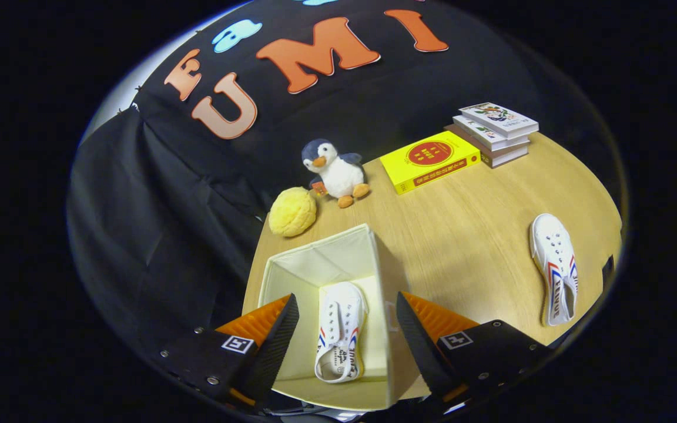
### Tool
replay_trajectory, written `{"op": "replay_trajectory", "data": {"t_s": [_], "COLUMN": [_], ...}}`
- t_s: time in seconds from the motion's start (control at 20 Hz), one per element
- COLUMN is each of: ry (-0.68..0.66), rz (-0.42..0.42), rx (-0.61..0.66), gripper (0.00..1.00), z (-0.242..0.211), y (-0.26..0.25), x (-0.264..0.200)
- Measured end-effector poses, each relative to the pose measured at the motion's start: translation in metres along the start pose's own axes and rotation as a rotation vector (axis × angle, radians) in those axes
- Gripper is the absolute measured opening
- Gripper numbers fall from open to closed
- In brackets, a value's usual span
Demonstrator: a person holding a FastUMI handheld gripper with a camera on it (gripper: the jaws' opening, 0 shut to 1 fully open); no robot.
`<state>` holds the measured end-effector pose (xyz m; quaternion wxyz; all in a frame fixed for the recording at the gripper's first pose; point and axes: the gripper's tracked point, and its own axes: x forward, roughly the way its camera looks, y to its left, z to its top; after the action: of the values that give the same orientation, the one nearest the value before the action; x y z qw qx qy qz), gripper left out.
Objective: Open the storage box then place both shoes into the box .Put the left shoe in first, then the right shoe, with the right side of both shoes facing outward in a uniform manner.
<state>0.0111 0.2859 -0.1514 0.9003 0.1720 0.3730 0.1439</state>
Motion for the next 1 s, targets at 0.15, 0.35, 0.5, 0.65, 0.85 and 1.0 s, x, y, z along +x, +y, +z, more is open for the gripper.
{"op": "replay_trajectory", "data": {"t_s": [0.15,0.35,0.5,0.65,0.85,1.0], "ry": [-0.017,-0.034,-0.043,-0.038,-0.009,0.029], "rz": [-0.052,-0.129,-0.177,-0.208,-0.251,-0.258], "rx": [0.009,0.035,0.051,0.063,0.052,0.061], "gripper": [0.99,0.99,0.99,0.99,0.99,0.98], "z": [0.014,0.029,0.039,0.042,0.037,0.024], "y": [-0.048,-0.116,-0.162,-0.201,-0.251,-0.276], "x": [-0.015,-0.033,-0.044,-0.050,-0.050,-0.045]}}
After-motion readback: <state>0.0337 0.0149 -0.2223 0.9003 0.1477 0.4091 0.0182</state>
